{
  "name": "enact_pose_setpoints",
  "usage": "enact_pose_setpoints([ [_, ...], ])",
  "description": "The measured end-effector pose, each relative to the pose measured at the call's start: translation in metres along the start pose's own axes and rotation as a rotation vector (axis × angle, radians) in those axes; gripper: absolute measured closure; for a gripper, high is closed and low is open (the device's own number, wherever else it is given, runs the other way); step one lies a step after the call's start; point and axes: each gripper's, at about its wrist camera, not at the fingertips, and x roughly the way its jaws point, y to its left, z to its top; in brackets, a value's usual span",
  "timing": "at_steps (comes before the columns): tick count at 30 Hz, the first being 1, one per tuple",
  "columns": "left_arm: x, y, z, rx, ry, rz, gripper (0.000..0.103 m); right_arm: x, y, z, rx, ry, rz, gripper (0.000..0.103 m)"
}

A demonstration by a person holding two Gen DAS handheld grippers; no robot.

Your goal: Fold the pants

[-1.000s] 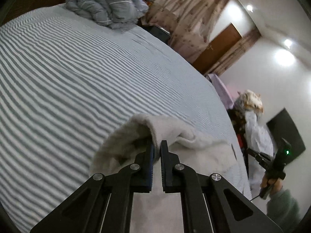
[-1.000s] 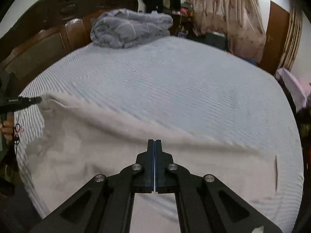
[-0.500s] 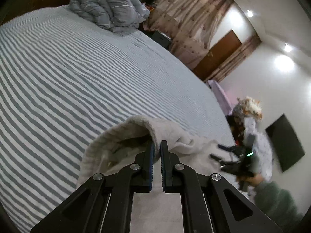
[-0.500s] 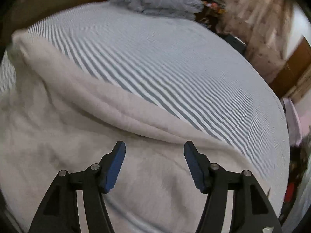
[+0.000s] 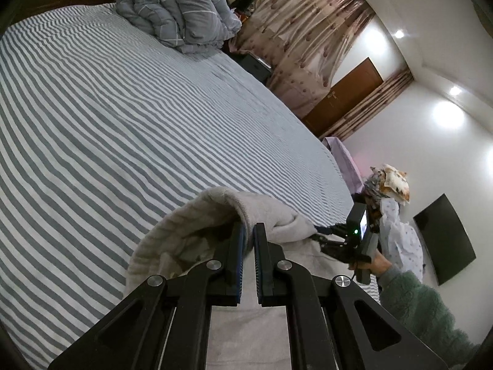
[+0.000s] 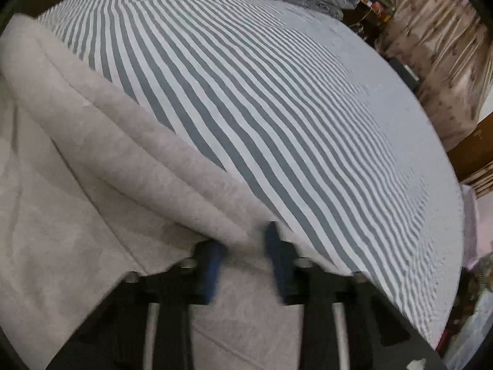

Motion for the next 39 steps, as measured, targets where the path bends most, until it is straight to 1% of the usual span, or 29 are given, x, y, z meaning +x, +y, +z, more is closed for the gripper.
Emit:
enact_pose_setpoints([
  [1, -0.002, 0.001, 0.001, 0.001, -0.011, 0.004, 0.103, -0.002, -0.001, 0.001, 0.008, 0.005, 0.009, 0.094],
  [2, -0.006, 0.002, 0.001, -0.002, -0.023, 0.009, 0.103, -0.010, -0.003, 0.000, 0.023, -0.005, 0.019, 0.095],
  [4, -0.013, 0.006, 0.004, -0.010, -0.048, 0.007, 0.103, -0.029, 0.000, -0.005, 0.040, -0.036, 0.006, 0.096],
  [5, -0.014, 0.006, 0.004, -0.005, -0.050, 0.024, 0.103, -0.038, 0.004, -0.010, 0.058, -0.051, 0.008, 0.096],
  [6, -0.014, 0.006, 0.003, -0.004, -0.042, 0.033, 0.103, -0.052, 0.007, -0.014, 0.079, -0.077, 0.000, 0.097],
  [7, -0.014, 0.007, 0.001, -0.011, -0.037, 0.024, 0.103, -0.064, 0.013, -0.017, 0.086, -0.094, -0.018, 0.097],
  [11, -0.015, 0.004, -0.016, -0.025, 0.006, -0.013, 0.103, -0.098, 0.040, -0.033, 0.095, -0.112, -0.084, 0.097],
  [14, -0.007, 0.001, -0.024, -0.024, 0.063, -0.022, 0.103, -0.103, 0.050, -0.040, 0.093, -0.090, -0.093, 0.097],
  [16, -0.002, 0.006, -0.021, -0.046, 0.092, -0.004, 0.102, -0.102, 0.055, -0.039, 0.078, -0.071, -0.112, 0.097],
  [17, 0.002, 0.013, -0.018, -0.071, 0.116, -0.008, 0.098, -0.102, 0.056, -0.038, 0.084, -0.075, -0.122, 0.097],
  [18, 0.004, 0.016, -0.016, -0.088, 0.134, -0.010, 0.091, -0.100, 0.056, -0.036, 0.099, -0.075, -0.127, 0.097],
  [19, 0.008, 0.024, -0.012, -0.112, 0.150, 0.008, 0.083, -0.098, 0.054, -0.035, 0.111, -0.076, -0.138, 0.097],
  [20, 0.012, 0.032, -0.007, -0.131, 0.160, 0.034, 0.061, -0.099, 0.050, -0.033, 0.115, -0.081, -0.151, 0.097],
  [21, 0.015, 0.037, -0.003, -0.139, 0.158, 0.048, 0.049, -0.099, 0.049, -0.031, 0.115, -0.084, -0.166, 0.097],
  [23, 0.023, 0.050, 0.009, -0.155, 0.140, 0.057, 0.048, -0.096, 0.047, -0.027, 0.122, -0.083, -0.176, 0.097],
  [25, 0.037, 0.063, 0.021, -0.183, 0.142, 0.035, 0.048, -0.089, 0.045, -0.025, 0.129, -0.075, -0.174, 0.098],
  [28, 0.066, 0.079, 0.038, -0.227, 0.167, 0.002, 0.048, -0.087, 0.046, -0.026, 0.127, -0.069, -0.178, 0.098],
  [30, 0.086, 0.083, 0.044, -0.245, 0.202, -0.022, 0.048, -0.082, 0.041, -0.021, 0.135, -0.072, -0.182, 0.098],
  [31, 0.094, 0.086, 0.046, -0.257, 0.216, -0.023, 0.048, -0.085, 0.046, -0.029, 0.136, -0.074, -0.182, 0.098],
  [34, 0.116, 0.095, 0.050, -0.303, 0.237, -0.019, 0.048, -0.083, 0.040, -0.026, 0.152, -0.084, -0.185, 0.098],
  [37, 0.130, 0.102, 0.051, -0.326, 0.252, -0.014, 0.048, -0.088, 0.041, -0.033, 0.166, -0.103, -0.189, 0.098],
  [39, 0.131, 0.104, 0.050, -0.338, 0.248, -0.022, 0.048, -0.090, 0.042, -0.035, 0.176, -0.112, -0.185, 0.098],
])
